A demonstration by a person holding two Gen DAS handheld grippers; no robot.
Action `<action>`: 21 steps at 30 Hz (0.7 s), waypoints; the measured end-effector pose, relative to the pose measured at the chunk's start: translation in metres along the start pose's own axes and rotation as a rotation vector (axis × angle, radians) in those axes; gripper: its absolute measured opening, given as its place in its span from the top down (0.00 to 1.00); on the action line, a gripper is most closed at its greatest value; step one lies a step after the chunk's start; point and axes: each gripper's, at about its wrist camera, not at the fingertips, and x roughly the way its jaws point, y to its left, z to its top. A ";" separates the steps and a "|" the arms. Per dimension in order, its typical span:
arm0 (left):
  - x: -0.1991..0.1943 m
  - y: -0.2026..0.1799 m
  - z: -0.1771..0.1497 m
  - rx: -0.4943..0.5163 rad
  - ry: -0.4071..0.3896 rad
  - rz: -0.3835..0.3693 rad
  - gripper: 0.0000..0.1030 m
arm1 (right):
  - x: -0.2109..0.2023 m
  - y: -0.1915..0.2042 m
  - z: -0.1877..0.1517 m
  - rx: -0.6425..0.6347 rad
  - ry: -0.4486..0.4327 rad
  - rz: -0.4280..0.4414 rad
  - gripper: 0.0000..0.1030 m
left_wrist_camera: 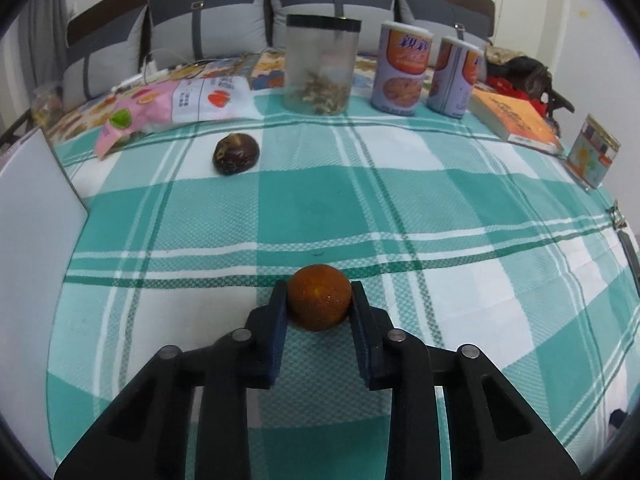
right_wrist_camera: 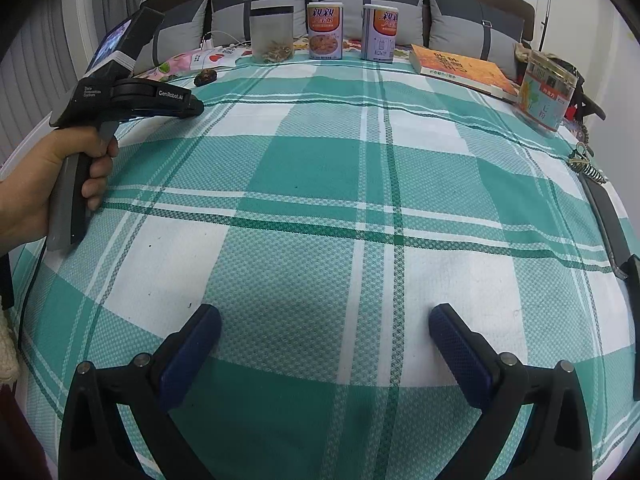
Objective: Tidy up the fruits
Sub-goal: 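Grasp the small orange fruit with the left tool, then lower the orange fruit onto the cloth and open the left tool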
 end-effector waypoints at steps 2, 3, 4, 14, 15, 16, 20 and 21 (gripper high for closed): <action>-0.009 -0.001 -0.003 0.001 0.002 -0.018 0.72 | 0.000 0.000 0.000 0.000 0.000 0.000 0.00; -0.016 0.000 -0.005 -0.004 0.007 -0.038 0.72 | 0.000 0.000 0.000 0.000 0.000 0.000 0.00; -0.028 0.001 -0.010 -0.005 0.013 -0.058 0.72 | 0.000 0.000 0.000 0.000 0.000 0.000 0.00; -0.108 0.020 -0.083 0.055 0.107 -0.065 0.72 | 0.000 0.000 0.000 -0.001 0.000 0.000 0.00; -0.108 0.021 -0.090 0.059 0.110 -0.056 0.72 | 0.000 0.000 0.000 -0.001 0.000 0.000 0.00; -0.107 0.023 -0.095 0.052 0.113 -0.055 0.72 | 0.000 0.000 0.000 -0.001 0.000 0.000 0.00; -0.103 0.030 -0.109 0.023 0.072 -0.023 0.61 | 0.000 0.000 0.000 -0.001 0.000 0.000 0.00; -0.102 0.031 -0.111 0.020 0.067 -0.011 0.51 | 0.000 0.000 0.000 -0.001 0.000 0.000 0.00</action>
